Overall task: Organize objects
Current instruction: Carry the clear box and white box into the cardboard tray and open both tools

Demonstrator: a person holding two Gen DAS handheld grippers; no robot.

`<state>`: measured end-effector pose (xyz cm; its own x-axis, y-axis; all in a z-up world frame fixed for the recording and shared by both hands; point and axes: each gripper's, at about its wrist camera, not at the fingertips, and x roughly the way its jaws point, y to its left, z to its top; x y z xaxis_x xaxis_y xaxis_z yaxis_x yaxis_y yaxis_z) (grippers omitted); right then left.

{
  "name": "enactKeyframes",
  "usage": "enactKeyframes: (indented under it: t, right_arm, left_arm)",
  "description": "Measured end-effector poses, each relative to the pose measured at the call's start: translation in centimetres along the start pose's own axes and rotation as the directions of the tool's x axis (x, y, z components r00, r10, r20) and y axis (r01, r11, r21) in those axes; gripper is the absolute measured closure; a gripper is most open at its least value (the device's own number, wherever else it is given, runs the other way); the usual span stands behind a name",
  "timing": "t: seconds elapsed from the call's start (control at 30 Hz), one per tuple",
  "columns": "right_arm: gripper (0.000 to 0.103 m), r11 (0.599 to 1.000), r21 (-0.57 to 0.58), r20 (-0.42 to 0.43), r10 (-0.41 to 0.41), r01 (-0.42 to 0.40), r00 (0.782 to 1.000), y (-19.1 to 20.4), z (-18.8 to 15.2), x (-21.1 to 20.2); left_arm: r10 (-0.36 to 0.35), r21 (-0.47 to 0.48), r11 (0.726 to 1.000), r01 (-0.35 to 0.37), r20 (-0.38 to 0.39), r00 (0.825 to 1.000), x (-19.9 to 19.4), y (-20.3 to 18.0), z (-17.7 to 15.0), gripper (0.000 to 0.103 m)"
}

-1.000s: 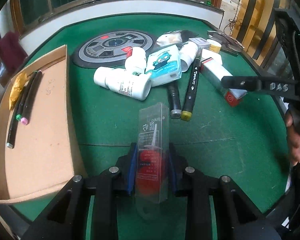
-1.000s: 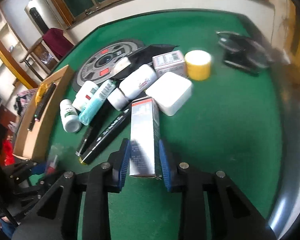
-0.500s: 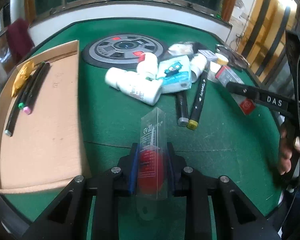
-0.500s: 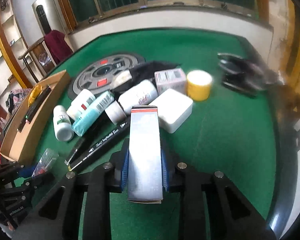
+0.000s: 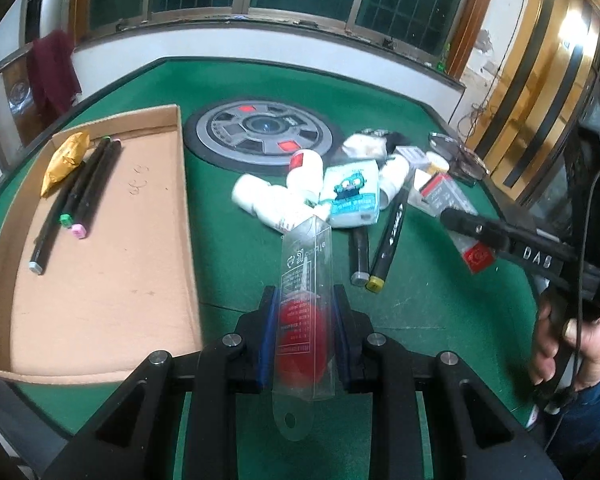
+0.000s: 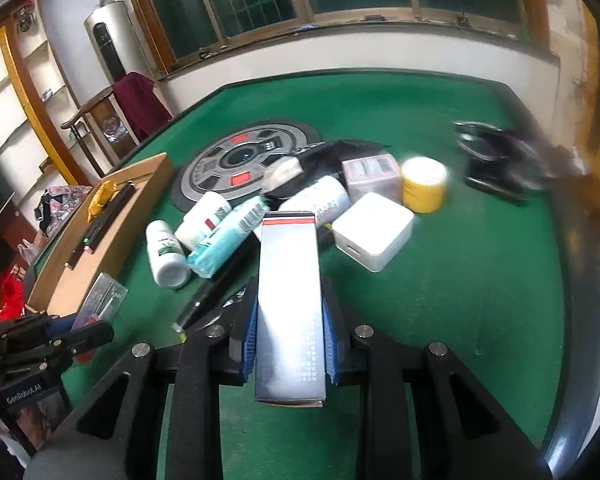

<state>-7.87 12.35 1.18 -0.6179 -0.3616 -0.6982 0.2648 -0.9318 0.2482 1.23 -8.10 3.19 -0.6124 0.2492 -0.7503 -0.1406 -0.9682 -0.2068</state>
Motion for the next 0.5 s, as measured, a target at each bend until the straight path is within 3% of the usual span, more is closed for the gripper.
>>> enactKeyframes:
  t: [0.23,0.5]
  right_arm:
    - [0.079,0.998,0.025,-0.016,0.062,-0.061,0.998,0.8,0.0,-0.1]
    - [0.079,0.988,-0.014,-0.051,0.151,-0.152,0.987,4.7,0.8,0.2]
  left_arm:
    - [-0.001,-0.064,0.998,0.005,0.054,0.999,-2.0,2.7,1.1,0.081]
    - [0.027,-0.158,0.987,-0.009,0.115,0.993,-4.0,6.9,2.0,0.081]
